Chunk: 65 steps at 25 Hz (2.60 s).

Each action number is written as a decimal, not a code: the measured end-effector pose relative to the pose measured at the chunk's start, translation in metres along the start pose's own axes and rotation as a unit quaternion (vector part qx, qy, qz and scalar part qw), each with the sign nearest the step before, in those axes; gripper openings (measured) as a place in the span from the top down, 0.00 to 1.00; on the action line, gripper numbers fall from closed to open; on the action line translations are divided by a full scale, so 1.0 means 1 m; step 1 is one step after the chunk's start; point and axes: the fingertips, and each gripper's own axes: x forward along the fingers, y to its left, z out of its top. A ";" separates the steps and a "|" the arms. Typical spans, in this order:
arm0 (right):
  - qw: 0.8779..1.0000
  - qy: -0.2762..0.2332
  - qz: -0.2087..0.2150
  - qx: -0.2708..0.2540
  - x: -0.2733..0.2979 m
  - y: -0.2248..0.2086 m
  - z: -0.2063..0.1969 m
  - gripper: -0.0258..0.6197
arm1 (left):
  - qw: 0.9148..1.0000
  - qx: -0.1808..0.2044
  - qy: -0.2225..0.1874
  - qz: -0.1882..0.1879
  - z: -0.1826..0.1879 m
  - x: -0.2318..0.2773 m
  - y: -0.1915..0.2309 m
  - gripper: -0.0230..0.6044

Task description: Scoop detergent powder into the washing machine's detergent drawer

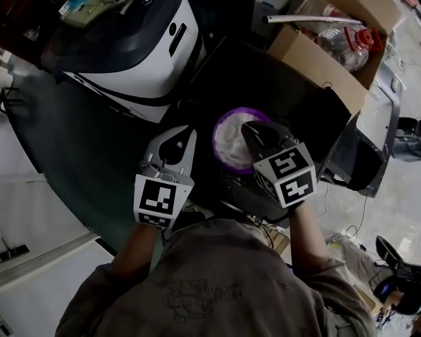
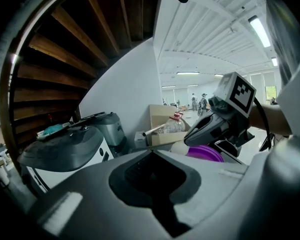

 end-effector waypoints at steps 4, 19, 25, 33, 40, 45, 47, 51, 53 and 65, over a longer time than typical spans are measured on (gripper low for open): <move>0.999 0.047 0.002 -0.025 0.009 0.001 -0.012 0.90 | 1.000 -0.007 0.003 -0.004 -0.005 0.003 0.002 0.96; 0.980 0.156 -0.087 -0.088 0.033 -0.013 -0.040 0.90 | 0.999 -0.012 0.011 -0.045 -0.026 0.007 0.009 0.96; 0.978 0.173 -0.075 -0.086 0.039 -0.009 -0.045 0.91 | 0.999 -0.019 0.013 -0.048 -0.031 0.006 0.014 0.96; 0.979 0.185 -0.044 -0.075 0.046 0.004 -0.052 0.91 | 0.998 -0.022 0.032 -0.043 -0.042 0.005 0.020 0.96; 0.978 0.196 -0.026 -0.067 0.048 0.010 -0.052 0.91 | 0.998 -0.018 0.042 -0.051 -0.045 0.002 0.017 0.96; 0.978 0.202 -0.008 -0.057 0.049 0.016 -0.052 0.91 | 0.997 -0.018 0.042 -0.060 -0.046 0.000 0.013 0.96; 0.978 0.202 -0.003 -0.049 0.049 0.017 -0.051 0.90 | 0.997 -0.020 0.039 -0.065 -0.045 -0.001 0.012 0.96; 0.979 0.201 0.003 -0.044 0.046 0.020 -0.049 0.91 | 0.996 -0.021 0.038 -0.072 -0.047 -0.001 0.010 0.96; 0.979 0.200 0.006 -0.041 0.045 0.023 -0.049 0.91 | 0.996 -0.019 0.037 -0.080 -0.047 -0.003 0.008 0.96; 0.985 0.168 0.022 0.018 0.029 0.028 -0.048 0.90 | 0.994 -0.010 0.043 -0.101 -0.055 -0.007 0.000 0.96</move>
